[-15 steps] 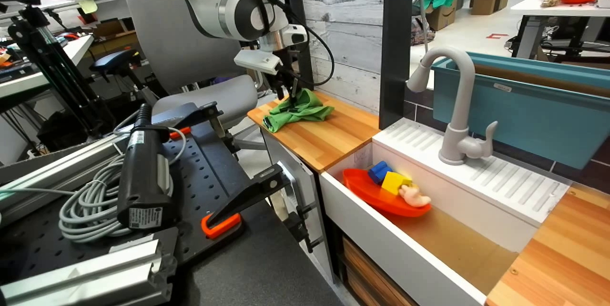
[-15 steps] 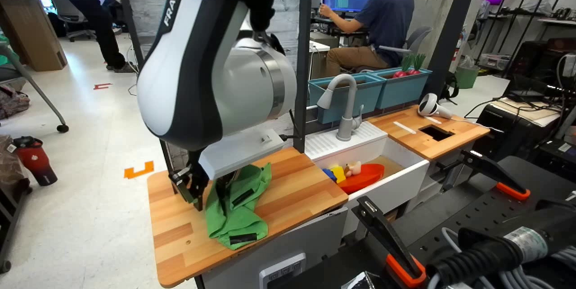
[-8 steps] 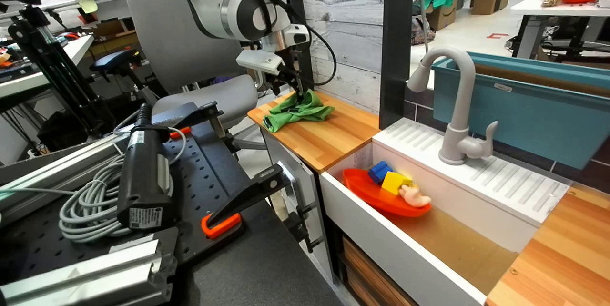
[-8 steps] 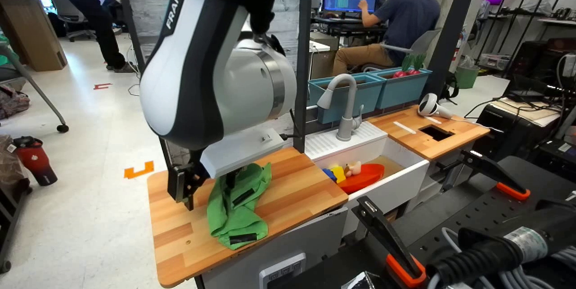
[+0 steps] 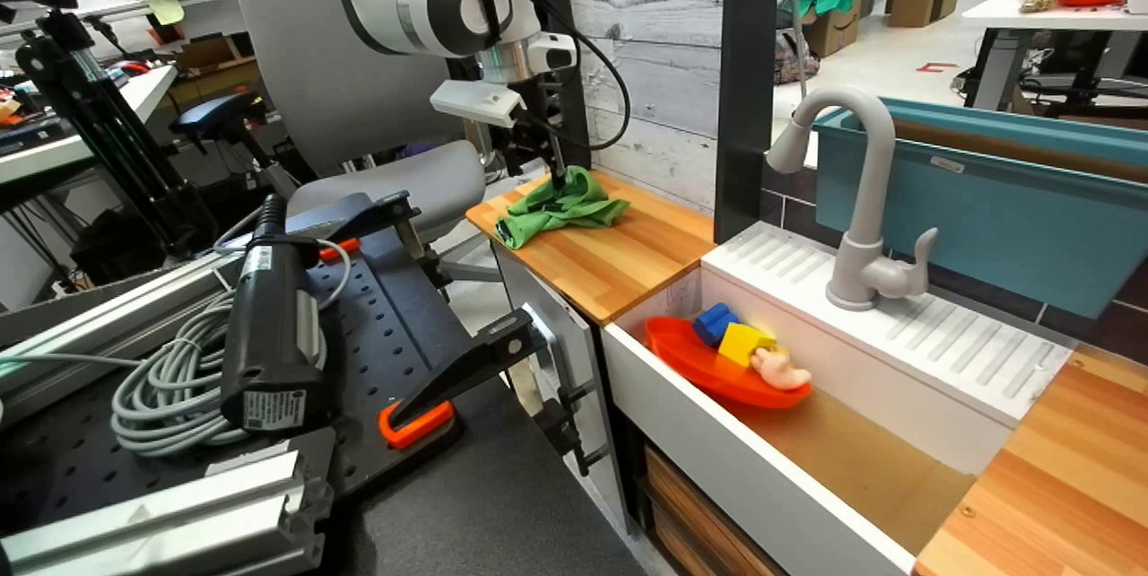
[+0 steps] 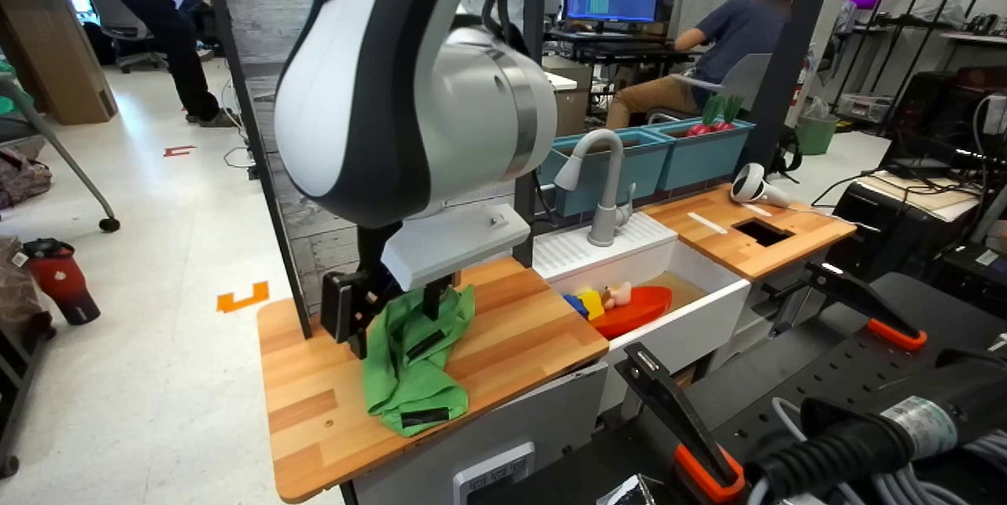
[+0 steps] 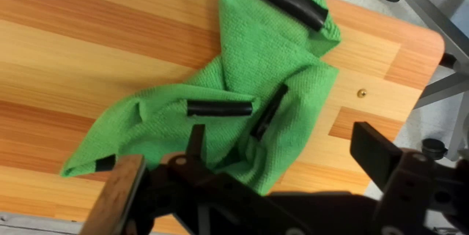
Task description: Fold the towel on the table
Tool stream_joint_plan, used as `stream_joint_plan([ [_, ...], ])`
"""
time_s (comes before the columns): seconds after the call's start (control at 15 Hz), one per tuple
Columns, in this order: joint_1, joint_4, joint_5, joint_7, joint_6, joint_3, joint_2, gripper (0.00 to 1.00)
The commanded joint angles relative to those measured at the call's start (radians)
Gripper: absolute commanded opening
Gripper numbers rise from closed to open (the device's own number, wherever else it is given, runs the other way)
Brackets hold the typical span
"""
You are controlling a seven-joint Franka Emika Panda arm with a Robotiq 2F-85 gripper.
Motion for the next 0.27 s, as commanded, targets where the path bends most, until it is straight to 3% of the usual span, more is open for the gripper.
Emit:
stream_joint_plan([
  [0.0,-0.010,-0.014,-0.013,0.009,-0.004,0.006,-0.011,1.00],
  [0.2,-0.009,-0.006,-0.013,0.009,-0.003,0.007,-0.002,1.00],
])
